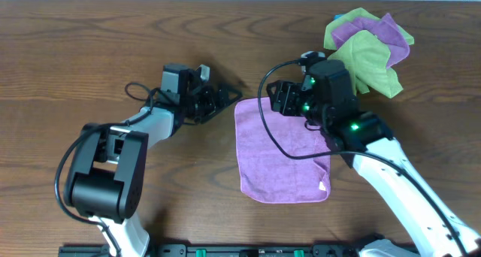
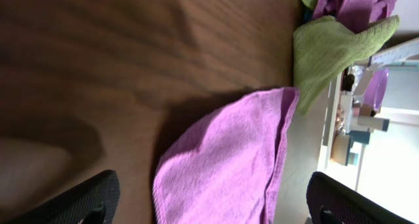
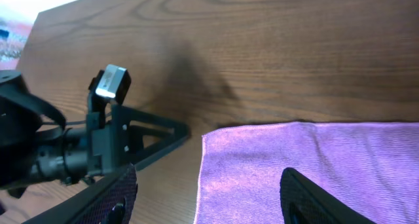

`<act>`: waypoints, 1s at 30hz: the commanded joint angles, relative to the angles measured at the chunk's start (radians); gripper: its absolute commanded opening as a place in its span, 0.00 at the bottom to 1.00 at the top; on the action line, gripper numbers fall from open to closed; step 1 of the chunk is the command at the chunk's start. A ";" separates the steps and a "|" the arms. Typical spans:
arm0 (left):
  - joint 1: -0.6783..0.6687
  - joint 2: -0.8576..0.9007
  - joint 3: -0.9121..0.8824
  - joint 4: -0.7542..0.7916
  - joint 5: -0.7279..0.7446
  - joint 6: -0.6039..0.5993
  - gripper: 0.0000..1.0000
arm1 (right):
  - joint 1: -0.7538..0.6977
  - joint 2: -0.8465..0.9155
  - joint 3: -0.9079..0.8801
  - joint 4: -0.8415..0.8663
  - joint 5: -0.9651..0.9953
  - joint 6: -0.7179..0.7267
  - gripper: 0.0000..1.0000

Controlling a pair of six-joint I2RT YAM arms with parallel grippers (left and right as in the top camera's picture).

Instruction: Fold the cloth

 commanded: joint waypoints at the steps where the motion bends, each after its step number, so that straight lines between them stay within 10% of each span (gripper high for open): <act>1: -0.031 0.022 0.049 0.002 -0.004 0.047 0.93 | -0.019 -0.016 0.018 -0.017 0.000 -0.020 0.70; 30: -0.046 0.084 0.097 -0.016 -0.023 0.073 0.90 | -0.020 -0.018 0.018 -0.038 -0.023 -0.020 0.69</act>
